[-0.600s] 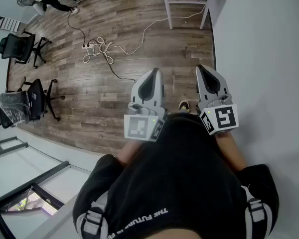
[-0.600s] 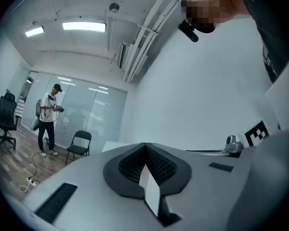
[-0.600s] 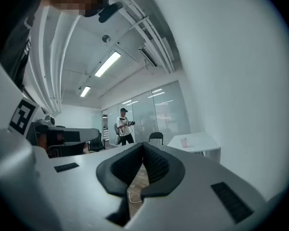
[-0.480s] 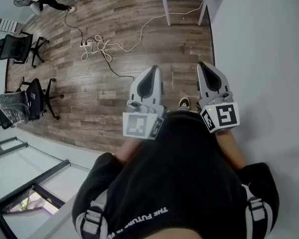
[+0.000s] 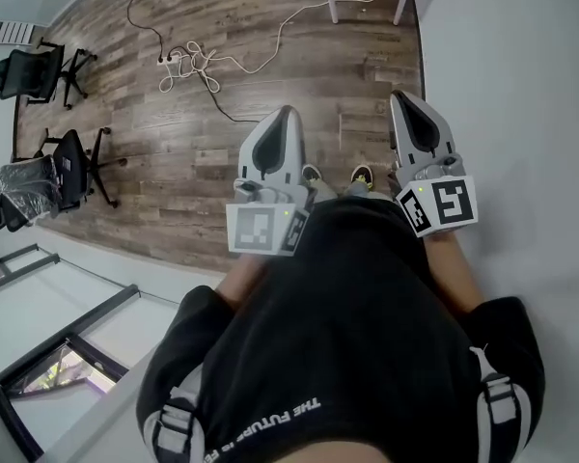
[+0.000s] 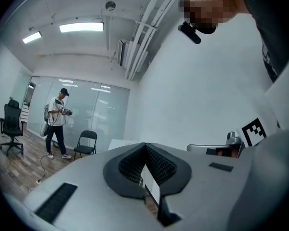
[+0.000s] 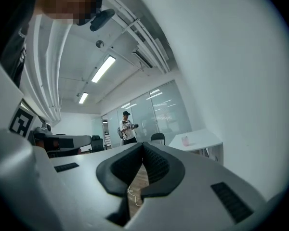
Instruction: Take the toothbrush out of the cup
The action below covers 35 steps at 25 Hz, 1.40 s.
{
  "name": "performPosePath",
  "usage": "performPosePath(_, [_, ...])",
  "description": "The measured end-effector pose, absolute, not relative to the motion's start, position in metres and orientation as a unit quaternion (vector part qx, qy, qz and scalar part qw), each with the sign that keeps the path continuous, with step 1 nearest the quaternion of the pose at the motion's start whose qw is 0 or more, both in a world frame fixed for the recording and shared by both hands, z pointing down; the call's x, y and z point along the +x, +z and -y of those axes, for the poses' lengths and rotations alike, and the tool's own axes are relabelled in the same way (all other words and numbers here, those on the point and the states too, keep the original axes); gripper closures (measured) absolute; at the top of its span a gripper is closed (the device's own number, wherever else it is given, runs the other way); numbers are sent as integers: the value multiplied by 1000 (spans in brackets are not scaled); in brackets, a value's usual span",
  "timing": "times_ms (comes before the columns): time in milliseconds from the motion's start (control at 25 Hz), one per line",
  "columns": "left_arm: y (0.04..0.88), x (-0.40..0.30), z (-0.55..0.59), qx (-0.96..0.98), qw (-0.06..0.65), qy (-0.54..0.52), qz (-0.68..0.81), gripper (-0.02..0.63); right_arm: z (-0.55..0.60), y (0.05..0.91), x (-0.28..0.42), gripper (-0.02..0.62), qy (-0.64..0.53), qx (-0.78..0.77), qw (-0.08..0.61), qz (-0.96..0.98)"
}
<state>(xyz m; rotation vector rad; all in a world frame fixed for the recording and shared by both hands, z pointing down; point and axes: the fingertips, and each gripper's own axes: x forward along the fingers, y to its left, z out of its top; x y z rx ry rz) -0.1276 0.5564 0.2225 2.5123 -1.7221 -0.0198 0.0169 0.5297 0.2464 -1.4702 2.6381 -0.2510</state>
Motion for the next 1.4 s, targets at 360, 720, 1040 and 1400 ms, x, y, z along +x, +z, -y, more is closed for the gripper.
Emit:
performPosePath(360, [220, -112, -555, 819, 53, -8, 571, 598, -534, 253, 31, 578, -75, -468, 63, -878])
performPosePath(720, [217, -102, -547, 824, 39, 6, 566, 598, -522, 250, 39, 578, -81, -470, 78, -875])
performPosePath(1040, [220, -91, -532, 832, 42, -7, 553, 598, -505, 248, 45, 577, -86, -476, 83, -872])
performPosePath(1400, [232, -102, -506, 834, 61, -13, 548, 598, -478, 253, 31, 578, -98, -477, 76, -870])
